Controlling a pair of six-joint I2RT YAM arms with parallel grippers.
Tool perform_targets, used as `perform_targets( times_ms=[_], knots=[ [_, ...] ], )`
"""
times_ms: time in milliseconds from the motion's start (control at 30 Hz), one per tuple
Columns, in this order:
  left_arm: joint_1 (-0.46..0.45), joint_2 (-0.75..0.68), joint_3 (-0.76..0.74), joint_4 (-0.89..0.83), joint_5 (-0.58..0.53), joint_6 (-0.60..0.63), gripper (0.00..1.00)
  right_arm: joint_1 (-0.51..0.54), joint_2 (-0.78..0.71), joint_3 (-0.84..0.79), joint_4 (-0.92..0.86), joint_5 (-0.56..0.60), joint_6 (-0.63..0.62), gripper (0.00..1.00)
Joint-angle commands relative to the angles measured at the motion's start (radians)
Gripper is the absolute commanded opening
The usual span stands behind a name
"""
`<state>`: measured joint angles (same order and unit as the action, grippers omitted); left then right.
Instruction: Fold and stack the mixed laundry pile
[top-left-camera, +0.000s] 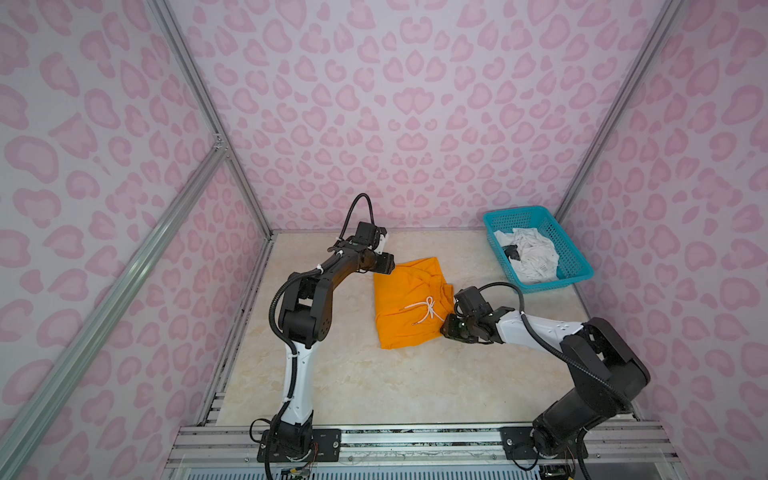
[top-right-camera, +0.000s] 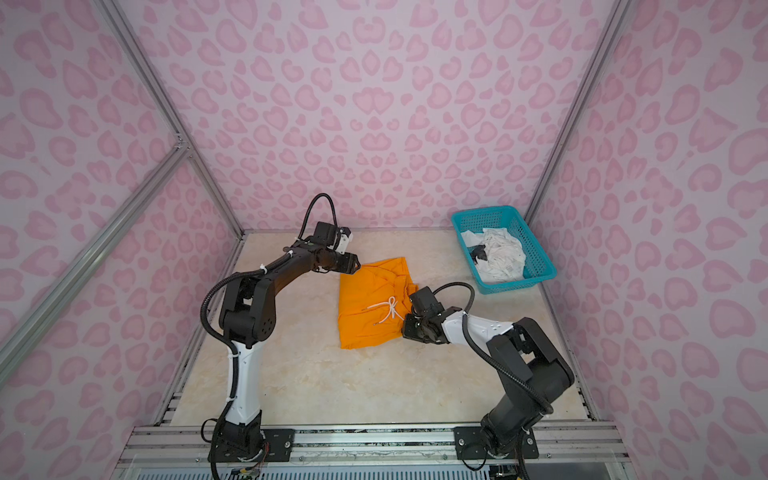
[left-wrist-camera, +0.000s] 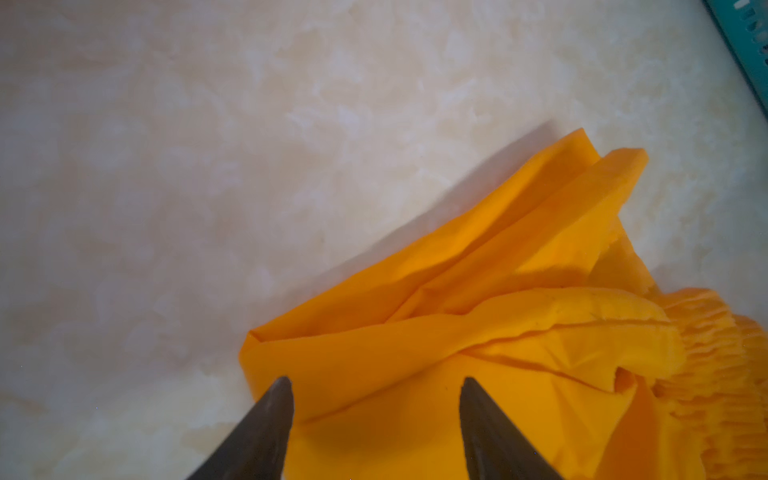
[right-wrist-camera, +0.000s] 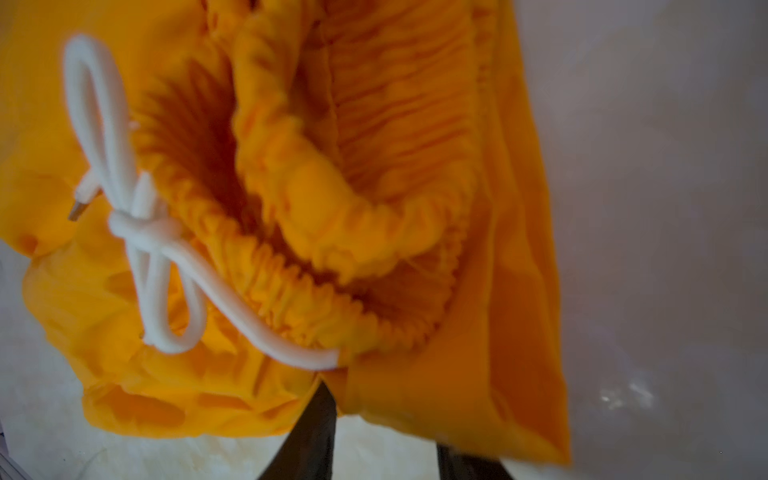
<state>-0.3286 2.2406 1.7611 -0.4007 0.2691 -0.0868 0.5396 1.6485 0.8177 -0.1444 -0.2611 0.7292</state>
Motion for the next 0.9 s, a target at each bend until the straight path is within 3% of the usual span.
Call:
perform_targets(
  times_ms=[0, 133, 400, 533, 600, 733, 867],
  knots=[
    [0.0, -0.007, -0.051, 0.065, 0.087, -0.05, 0.62, -0.015, 0.055, 0.031, 0.098, -0.023, 0.039, 0.38],
    [0.0, -0.027, -0.148, 0.084, 0.108, -0.101, 0.48, -0.069, 0.134, 0.097, 0.081, -0.029, 0.006, 0.37],
    [-0.008, -0.241, -0.583, 0.23, 0.064, -0.28, 0.28, -0.186, 0.331, 0.35, -0.063, -0.086, -0.167, 0.39],
    [-0.074, -0.389, -0.796, 0.306, 0.052, -0.388, 0.3, -0.187, 0.44, 0.543, -0.174, -0.113, -0.258, 0.4],
    [-0.115, -0.45, -0.844, 0.277, -0.013, -0.443, 0.33, -0.185, 0.465, 0.604, -0.213, -0.12, -0.287, 0.4],
    [-0.103, -0.512, -0.831, 0.139, -0.117, -0.508, 0.44, -0.184, 0.418, 0.626, -0.27, -0.064, -0.343, 0.44],
    [-0.079, -0.555, -0.754, 0.078, -0.083, -0.454, 0.52, -0.175, 0.319, 0.59, -0.344, 0.03, -0.411, 0.49]
  ],
)
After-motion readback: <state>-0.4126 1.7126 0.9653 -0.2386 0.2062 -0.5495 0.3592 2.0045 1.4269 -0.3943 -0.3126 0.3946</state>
